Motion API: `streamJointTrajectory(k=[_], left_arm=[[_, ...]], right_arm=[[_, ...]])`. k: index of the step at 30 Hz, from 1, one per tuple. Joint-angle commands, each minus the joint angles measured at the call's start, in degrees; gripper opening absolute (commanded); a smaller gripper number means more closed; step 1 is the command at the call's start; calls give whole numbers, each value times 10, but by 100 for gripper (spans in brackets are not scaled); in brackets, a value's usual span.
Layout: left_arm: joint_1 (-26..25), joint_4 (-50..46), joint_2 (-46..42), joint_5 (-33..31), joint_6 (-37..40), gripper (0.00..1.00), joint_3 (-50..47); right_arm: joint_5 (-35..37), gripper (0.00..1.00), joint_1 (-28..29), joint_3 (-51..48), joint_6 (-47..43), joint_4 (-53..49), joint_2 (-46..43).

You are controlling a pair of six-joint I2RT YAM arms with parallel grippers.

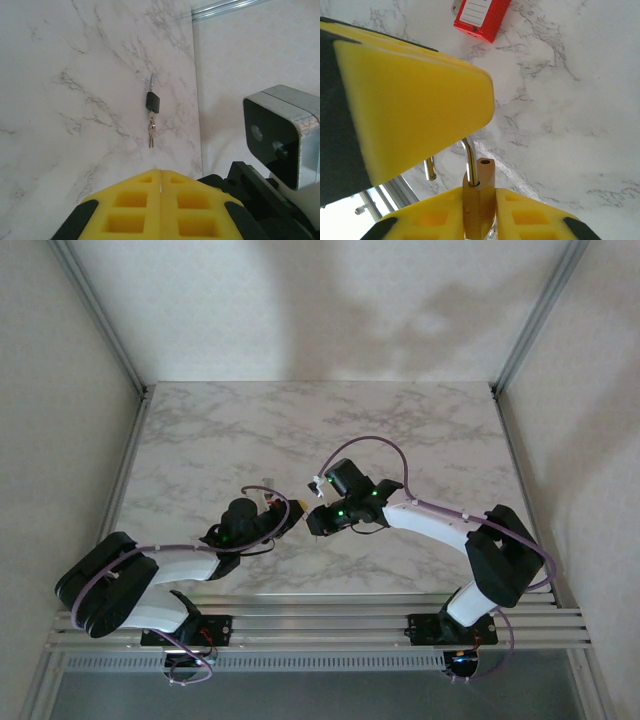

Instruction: Lock with the key

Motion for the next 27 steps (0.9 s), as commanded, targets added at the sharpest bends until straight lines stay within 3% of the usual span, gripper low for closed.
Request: streamJointTrajectory(k=[1, 11, 27], left_arm=[[7, 6, -18, -3, 12, 0, -9], [12, 22, -41, 0, 22, 0, -30], [33, 163, -121, 36, 88, 0, -121]], right_arm=[[12, 17, -3, -7, -8, -17, -7], [4, 0, -4, -10, -12, -17, -16], [-147, 0, -13, -39, -16, 36, -58]])
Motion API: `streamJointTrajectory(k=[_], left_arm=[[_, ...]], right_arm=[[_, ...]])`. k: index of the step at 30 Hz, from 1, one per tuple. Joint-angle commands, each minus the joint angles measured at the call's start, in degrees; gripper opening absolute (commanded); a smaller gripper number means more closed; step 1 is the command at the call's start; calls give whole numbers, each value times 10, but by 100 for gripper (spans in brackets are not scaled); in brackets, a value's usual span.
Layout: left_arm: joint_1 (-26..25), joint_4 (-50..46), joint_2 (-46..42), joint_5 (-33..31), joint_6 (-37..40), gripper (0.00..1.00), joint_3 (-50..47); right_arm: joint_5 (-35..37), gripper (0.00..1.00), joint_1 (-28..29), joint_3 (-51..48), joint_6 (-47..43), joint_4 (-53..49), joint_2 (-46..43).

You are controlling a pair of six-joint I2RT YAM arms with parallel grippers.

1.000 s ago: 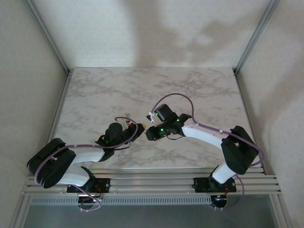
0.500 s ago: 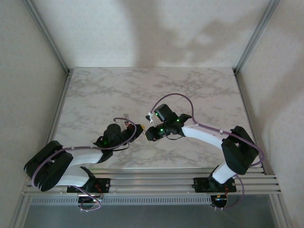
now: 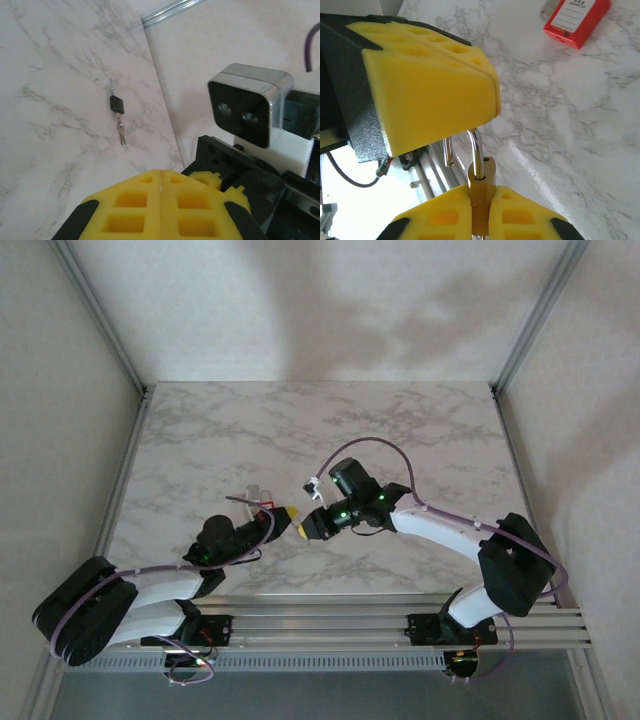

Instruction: Lock with the key

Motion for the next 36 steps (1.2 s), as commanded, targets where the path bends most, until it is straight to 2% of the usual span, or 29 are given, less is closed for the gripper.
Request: streamJointTrajectory(k=[1, 11, 16, 36], left_arm=[[18, 45, -21, -4, 32, 0, -19], [17, 108, -36, 16, 43, 0, -47], [17, 145, -33, 32, 39, 0, -56], [-18, 219, 5, 64, 46, 0, -58]], right_arm=[[-34, 0, -16, -16, -1, -9, -18], [-149, 0, -26, -45, 27, 62, -41], [-184, 0, -29, -59, 40, 94, -56], [-245, 0, -43, -94, 128, 232, -65]])
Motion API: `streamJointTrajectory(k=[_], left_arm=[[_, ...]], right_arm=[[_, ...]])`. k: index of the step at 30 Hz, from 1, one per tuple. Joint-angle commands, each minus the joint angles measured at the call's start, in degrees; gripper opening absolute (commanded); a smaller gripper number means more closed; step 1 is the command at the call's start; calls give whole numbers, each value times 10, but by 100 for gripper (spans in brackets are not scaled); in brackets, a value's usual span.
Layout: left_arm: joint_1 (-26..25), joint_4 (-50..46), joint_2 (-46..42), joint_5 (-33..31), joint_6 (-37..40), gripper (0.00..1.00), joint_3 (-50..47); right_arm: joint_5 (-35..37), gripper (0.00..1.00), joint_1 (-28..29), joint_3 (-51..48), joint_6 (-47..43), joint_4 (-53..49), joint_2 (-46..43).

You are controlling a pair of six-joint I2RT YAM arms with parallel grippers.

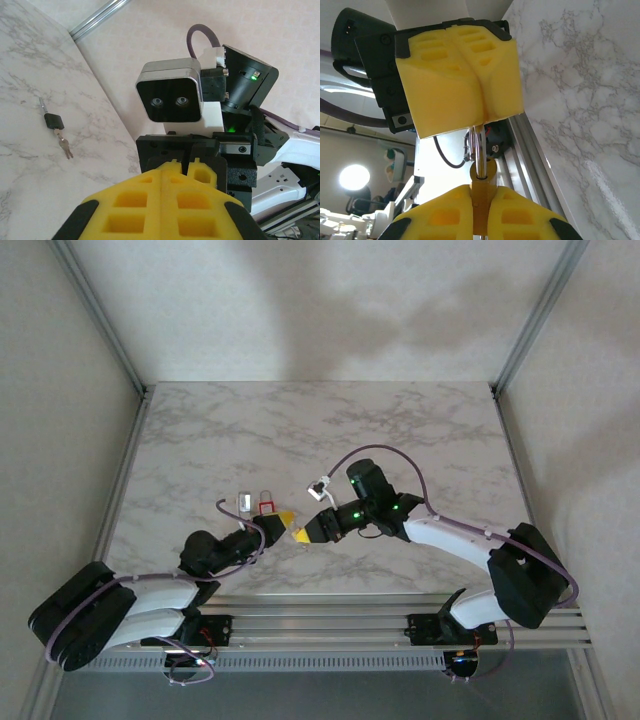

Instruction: Lock with the key

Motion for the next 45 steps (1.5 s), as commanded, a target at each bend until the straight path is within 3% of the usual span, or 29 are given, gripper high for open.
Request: streamJointTrajectory(k=[1, 19, 45], left_arm=[[-11, 37, 21, 4, 12, 0, -6], [-41, 98, 102, 28, 11, 0, 11], [-71, 146, 119, 47, 22, 0, 15]], right_arm=[[-25, 0, -13, -2, 25, 47, -16], [-51, 0, -37, -13, 63, 104, -19], [-53, 0, -59, -18, 130, 173, 1]])
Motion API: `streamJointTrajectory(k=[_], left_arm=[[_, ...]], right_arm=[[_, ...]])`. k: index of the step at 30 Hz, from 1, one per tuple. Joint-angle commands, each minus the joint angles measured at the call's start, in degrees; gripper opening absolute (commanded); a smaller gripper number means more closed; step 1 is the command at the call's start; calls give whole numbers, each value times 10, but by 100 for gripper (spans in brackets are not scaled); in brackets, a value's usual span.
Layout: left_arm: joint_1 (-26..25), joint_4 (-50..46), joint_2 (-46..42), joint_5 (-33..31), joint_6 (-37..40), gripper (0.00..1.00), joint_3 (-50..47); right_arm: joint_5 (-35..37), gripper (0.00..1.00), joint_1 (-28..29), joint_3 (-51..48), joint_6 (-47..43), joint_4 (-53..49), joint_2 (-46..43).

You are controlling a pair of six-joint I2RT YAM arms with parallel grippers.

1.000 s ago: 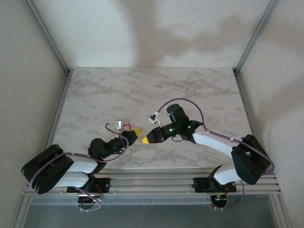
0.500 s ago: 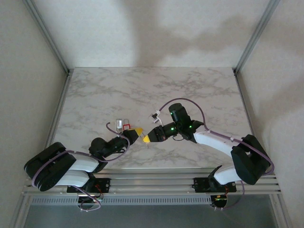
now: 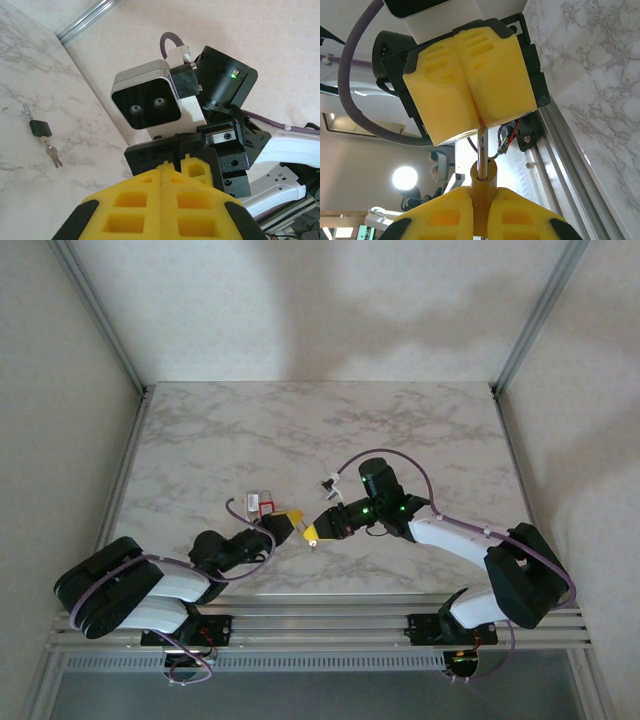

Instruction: Lock with the key

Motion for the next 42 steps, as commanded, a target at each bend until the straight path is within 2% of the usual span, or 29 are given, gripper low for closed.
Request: streamJointTrajectory(k=[1, 20, 32, 38, 42], left_arm=[[-33, 34, 11, 73, 13, 0, -4], [-75, 77, 34, 76, 10, 0, 5], [-74, 26, -14, 76, 6, 0, 24], [-75, 38, -23, 80, -2, 0, 23], [-74, 36, -33, 50, -5, 0, 14]], right_arm=[[41, 0, -18, 20, 9, 89, 2], [48, 0, -39, 34, 32, 116, 37], [44, 0, -38, 27, 8, 82, 34], [45, 0, -39, 27, 3, 73, 37], [40, 1, -37, 27, -3, 69, 34]])
